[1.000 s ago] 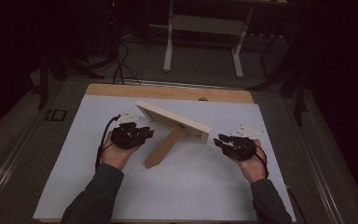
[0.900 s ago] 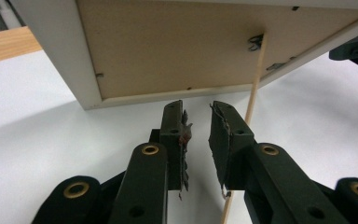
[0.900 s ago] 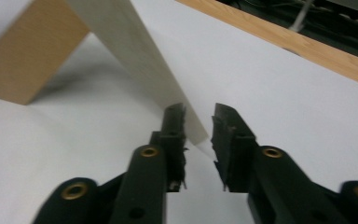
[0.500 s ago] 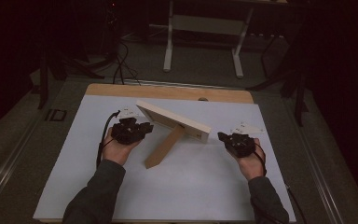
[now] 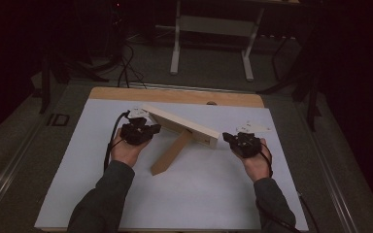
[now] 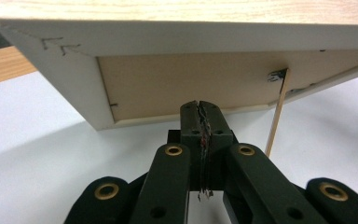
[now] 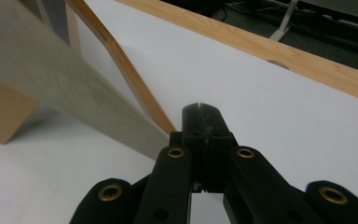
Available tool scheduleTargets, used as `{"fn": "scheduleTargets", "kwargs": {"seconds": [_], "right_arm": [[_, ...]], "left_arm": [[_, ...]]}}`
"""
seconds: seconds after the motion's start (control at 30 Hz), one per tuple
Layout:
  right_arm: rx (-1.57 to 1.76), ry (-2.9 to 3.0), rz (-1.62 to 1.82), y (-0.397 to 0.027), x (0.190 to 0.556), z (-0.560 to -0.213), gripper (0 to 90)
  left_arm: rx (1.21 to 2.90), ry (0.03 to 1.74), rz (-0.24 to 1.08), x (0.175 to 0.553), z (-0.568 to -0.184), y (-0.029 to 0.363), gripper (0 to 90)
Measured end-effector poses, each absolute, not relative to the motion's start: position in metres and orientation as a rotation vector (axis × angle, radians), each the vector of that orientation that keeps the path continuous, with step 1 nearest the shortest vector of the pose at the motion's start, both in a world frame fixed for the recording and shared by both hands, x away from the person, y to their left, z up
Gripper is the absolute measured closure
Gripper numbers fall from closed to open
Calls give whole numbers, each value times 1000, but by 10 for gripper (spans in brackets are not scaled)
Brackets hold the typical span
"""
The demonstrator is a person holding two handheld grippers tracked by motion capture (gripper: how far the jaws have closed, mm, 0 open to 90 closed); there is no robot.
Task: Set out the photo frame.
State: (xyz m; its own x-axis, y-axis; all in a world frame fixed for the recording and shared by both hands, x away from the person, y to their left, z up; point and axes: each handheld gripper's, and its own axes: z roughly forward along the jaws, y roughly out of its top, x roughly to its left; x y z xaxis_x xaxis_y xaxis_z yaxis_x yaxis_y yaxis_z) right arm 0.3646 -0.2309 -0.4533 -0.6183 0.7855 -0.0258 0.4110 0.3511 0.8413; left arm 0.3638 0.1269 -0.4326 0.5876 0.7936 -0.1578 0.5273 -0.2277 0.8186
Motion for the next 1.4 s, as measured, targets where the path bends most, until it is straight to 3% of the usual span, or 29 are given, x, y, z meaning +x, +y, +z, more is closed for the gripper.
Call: {"fn": "scheduleTargets", "kwargs": {"seconds": [1.4], "right_arm": [[1016,2215,1348,-219,367,-439,898]], "left_arm": [[1882,1074,373,372,-424,101,900]]}}
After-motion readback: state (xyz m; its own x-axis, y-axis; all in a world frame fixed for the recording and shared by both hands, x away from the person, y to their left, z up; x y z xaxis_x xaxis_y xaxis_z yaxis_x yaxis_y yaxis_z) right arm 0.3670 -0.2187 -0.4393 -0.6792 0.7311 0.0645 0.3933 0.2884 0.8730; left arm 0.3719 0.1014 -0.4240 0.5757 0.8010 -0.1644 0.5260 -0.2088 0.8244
